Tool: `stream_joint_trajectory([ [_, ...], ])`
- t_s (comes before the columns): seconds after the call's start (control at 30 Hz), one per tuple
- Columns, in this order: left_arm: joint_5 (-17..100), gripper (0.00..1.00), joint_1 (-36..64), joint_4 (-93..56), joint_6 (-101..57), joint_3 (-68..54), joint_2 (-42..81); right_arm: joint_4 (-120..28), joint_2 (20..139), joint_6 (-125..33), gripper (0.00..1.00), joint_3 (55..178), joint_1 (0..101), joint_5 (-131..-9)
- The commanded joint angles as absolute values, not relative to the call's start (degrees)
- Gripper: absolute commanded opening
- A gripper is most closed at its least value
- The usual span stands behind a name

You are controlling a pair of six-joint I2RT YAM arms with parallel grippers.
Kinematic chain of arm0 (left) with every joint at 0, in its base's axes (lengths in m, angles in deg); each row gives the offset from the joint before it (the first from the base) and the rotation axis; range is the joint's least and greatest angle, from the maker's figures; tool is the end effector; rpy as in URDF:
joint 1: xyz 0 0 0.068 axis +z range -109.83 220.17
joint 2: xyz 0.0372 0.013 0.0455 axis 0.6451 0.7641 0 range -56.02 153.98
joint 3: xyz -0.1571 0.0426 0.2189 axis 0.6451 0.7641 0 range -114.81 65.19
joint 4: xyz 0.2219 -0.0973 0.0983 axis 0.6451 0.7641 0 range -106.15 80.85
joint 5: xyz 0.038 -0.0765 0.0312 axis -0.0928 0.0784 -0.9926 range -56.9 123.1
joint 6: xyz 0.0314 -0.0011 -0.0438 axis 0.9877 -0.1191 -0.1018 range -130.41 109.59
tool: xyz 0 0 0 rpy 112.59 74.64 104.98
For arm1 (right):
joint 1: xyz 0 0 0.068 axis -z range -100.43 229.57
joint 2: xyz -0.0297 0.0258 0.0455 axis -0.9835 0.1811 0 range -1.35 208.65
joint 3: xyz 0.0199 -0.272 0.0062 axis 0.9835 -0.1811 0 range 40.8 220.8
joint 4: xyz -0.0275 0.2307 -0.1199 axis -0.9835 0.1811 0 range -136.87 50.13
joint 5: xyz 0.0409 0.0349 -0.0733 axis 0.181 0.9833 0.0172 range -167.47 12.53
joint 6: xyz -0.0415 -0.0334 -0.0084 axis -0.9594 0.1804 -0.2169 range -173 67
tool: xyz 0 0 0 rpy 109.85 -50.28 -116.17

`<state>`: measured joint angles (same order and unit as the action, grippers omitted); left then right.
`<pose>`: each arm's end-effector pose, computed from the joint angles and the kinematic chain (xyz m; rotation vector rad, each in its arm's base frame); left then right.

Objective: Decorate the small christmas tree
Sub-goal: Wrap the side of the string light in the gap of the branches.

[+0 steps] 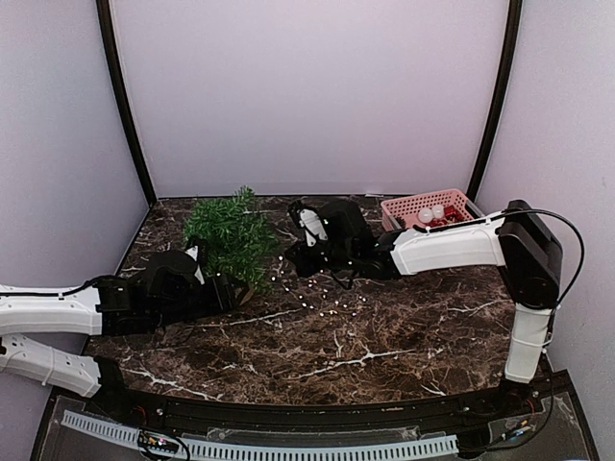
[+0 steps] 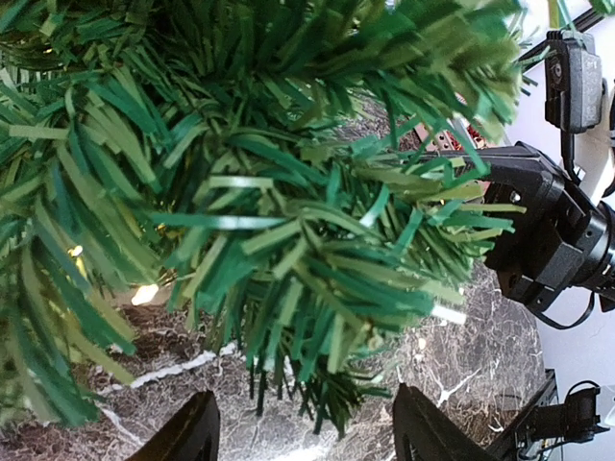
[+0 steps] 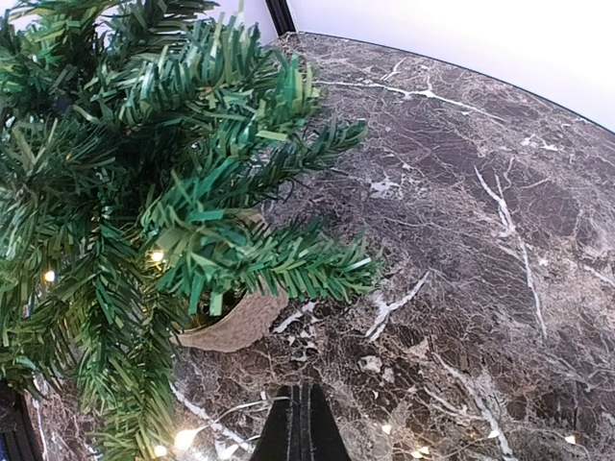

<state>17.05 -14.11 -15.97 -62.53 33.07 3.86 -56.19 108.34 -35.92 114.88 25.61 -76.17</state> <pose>0.1411 -0.1794 0.2301 -0.1415 2.1479 -0.8522 0.2590 0.3573 0.2196 -0.6862 2.0110 0.7868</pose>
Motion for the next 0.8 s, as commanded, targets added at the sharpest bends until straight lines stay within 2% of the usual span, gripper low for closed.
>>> stream_joint_trajectory([
  [0.0,15.4,0.64,-13.9,-20.0,-61.3,31.7,5.3,-58.8,106.5,-35.2,0.00,114.2,25.7,-76.2],
  [0.07,15.8,0.64,-13.4,-20.5,-61.0,31.6,6.0,-58.8,106.5,-35.1,0.00,114.0,25.7,-76.4],
  [0.13,16.2,0.57,-12.6,-20.8,-61.0,31.9,6.3,-58.8,106.5,-35.0,0.00,113.9,25.7,-76.5],
  [0.17,16.2,0.46,-12.2,-20.6,-61.0,32.2,6.2,-58.9,106.3,-35.0,0.00,113.7,25.7,-76.7],
  [0.2,16.0,0.41,-12.0,-20.4,-61.0,32.4,6.0,-59.0,106.0,-35.0,0.00,113.5,25.7,-76.9],
  [0.23,15.9,0.32,-11.6,-19.7,-61.1,32.6,5.9,-59.0,105.9,-35.0,0.00,113.2,25.7,-77.0],
  [0.37,15.9,0.13,-10.9,-17.1,-60.9,33.3,4.1,-58.6,105.0,-35.3,0.00,112.3,25.7,-77.3],
  [0.6,16.2,0.00,-9.2,-9.4,-58.3,34.8,-1.9,-56.0,103.1,-37.2,0.00,111.5,25.3,-81.2],
  [0.77,19.4,0.00,-7.3,-6.3,-52.3,36.7,-8.5,-53.2,103.5,-38.9,0.00,113.4,25.3,-84.1],
])
